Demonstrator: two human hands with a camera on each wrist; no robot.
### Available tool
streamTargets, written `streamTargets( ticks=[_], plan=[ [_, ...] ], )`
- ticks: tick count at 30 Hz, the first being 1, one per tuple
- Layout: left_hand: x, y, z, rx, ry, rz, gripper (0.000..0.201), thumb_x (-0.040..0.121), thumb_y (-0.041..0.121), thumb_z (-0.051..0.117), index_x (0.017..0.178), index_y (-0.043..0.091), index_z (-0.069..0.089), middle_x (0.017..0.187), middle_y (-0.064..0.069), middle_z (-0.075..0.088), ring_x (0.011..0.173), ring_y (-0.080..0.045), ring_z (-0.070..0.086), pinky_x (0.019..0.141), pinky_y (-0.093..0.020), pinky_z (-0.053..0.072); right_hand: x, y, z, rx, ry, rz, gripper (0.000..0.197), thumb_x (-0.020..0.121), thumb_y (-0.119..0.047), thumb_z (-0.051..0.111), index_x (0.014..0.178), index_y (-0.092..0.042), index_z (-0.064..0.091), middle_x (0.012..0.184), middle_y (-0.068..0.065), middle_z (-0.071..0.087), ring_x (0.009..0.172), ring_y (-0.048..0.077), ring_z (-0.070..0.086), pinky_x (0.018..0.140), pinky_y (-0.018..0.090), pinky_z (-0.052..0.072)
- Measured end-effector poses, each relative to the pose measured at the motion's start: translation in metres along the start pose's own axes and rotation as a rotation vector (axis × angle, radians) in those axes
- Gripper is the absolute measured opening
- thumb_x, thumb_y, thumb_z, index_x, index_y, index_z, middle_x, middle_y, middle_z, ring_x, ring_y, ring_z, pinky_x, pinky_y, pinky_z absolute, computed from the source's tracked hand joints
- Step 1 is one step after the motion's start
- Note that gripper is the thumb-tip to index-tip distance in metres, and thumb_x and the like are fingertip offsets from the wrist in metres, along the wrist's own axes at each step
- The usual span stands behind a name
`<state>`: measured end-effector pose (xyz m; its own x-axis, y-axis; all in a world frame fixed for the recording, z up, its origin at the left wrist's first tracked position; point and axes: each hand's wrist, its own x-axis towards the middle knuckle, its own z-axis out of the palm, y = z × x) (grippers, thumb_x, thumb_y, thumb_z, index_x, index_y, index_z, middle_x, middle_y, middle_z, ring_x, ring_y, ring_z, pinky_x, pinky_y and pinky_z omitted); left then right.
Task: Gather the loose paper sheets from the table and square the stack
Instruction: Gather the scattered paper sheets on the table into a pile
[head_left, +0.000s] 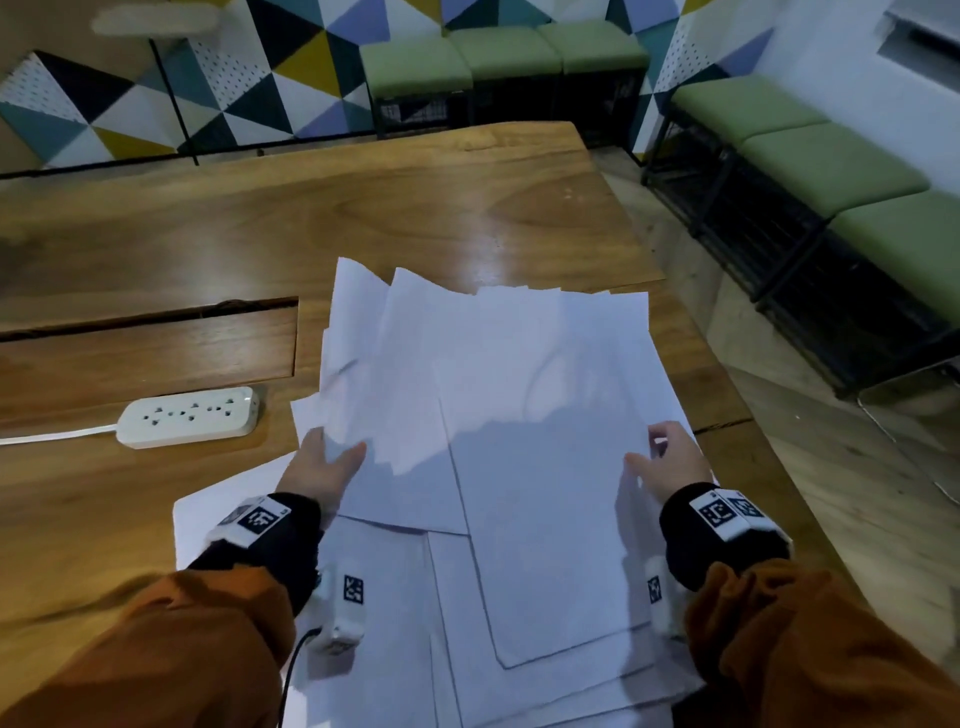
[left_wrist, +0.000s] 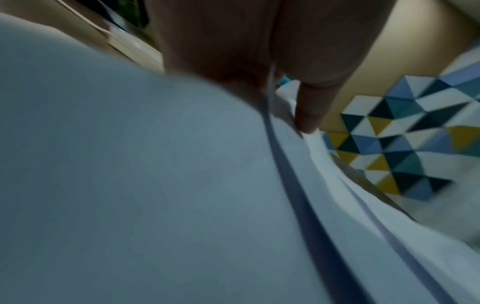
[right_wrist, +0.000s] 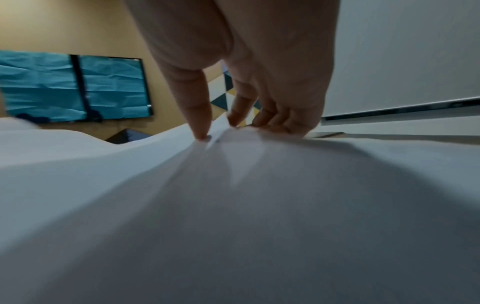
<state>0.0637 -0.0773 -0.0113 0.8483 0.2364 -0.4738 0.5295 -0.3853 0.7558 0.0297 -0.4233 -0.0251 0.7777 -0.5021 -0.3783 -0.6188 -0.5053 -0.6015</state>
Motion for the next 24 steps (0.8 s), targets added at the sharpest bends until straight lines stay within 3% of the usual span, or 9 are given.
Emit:
streamTargets(
  ticks=[3,6,8,11,14,16,19,21,24],
  plan=[
    [0.011,-0.004,-0.01,-0.074,0.037,-0.104,0.048,0.092,0.036,0.045,0.135,0.016,0.038,0.134,-0.016,0.052,0.102,-0.032,0.056,0.084,-0.042,0.049,-0.005,0.002,-0.002,0.118,0.005,0.062,0.049,0.078,-0.016,0.064,0.122,-0.009,0.042,0.121,0.02,0.055,0.1,0.034,0.055,0.076,0.033,0.041],
    [0.006,-0.01,0.0,-0.007,0.023,-0.113,0.059,0.092,0.037,0.043,0.139,0.002,0.032,0.148,-0.016,0.036,0.132,-0.034,0.039,0.111,-0.042,0.03,-0.006,-0.001,0.006,0.052,-0.101,0.044,0.053,0.076,-0.022,0.064,0.123,-0.007,0.043,0.116,0.016,0.058,0.101,0.032,0.056,0.081,0.034,0.043],
    [0.0,-0.014,0.006,0.0,-0.018,-0.09,0.068,0.083,0.045,0.052,0.134,0.003,0.038,0.142,-0.018,0.045,0.127,-0.037,0.046,0.109,-0.048,0.034,-0.003,0.002,0.006,0.06,-0.1,0.012,0.032,0.078,-0.019,0.061,0.107,-0.007,0.055,0.098,0.012,0.06,0.089,0.029,0.055,0.076,0.032,0.042],
    [-0.005,-0.014,0.002,0.044,0.098,-0.02,0.061,0.081,0.027,0.062,0.136,0.017,0.037,0.13,-0.016,0.054,0.115,-0.036,0.054,0.1,-0.048,0.043,0.002,0.01,-0.005,0.144,-0.095,-0.014,0.012,0.083,-0.018,0.057,0.078,-0.008,0.051,0.079,0.011,0.056,0.08,0.028,0.053,0.07,0.034,0.039],
    [-0.008,-0.014,0.001,0.411,0.274,0.152,0.067,0.08,0.027,0.064,0.139,0.023,0.033,0.135,-0.021,0.044,0.123,-0.039,0.041,0.1,-0.049,0.037,0.0,0.016,-0.009,0.175,-0.207,-0.001,0.015,0.082,-0.017,0.061,0.09,-0.009,0.051,0.094,0.01,0.059,0.091,0.028,0.056,0.079,0.035,0.043],
    [-0.01,-0.013,0.01,0.503,0.232,0.184,0.052,0.083,0.031,0.059,0.131,0.016,0.045,0.128,-0.023,0.049,0.117,-0.039,0.045,0.096,-0.045,0.039,-0.004,0.015,-0.007,0.202,-0.243,0.005,0.029,0.08,-0.016,0.065,0.105,-0.008,0.053,0.102,0.009,0.06,0.098,0.028,0.057,0.082,0.035,0.044],
    [-0.01,-0.005,0.026,0.419,0.034,0.039,0.036,0.087,0.027,0.053,0.117,0.007,0.055,0.118,-0.017,0.061,0.111,-0.034,0.054,0.09,-0.034,0.041,-0.009,0.015,-0.005,0.25,-0.273,0.014,0.028,0.08,-0.01,0.063,0.108,-0.009,0.055,0.105,0.009,0.061,0.099,0.029,0.057,0.084,0.035,0.044],
    [-0.016,-0.001,0.033,0.469,-0.059,0.059,0.016,0.086,0.022,0.056,0.093,0.009,0.062,0.102,-0.014,0.064,0.104,-0.03,0.057,0.081,-0.028,0.04,-0.009,0.018,-0.005,0.286,-0.26,0.027,0.029,0.081,-0.007,0.061,0.109,-0.009,0.056,0.109,0.012,0.063,0.102,0.03,0.059,0.092,0.039,0.046],
    [-0.033,-0.006,0.048,0.48,-0.221,0.122,0.025,0.083,0.015,0.06,0.06,0.018,0.049,0.069,-0.004,0.057,0.066,-0.013,0.062,0.058,-0.021,0.042,-0.01,0.024,-0.008,0.376,-0.287,0.063,0.031,0.081,-0.005,0.06,0.111,-0.009,0.056,0.115,0.015,0.064,0.104,0.031,0.06,0.098,0.044,0.044]
  ],
)
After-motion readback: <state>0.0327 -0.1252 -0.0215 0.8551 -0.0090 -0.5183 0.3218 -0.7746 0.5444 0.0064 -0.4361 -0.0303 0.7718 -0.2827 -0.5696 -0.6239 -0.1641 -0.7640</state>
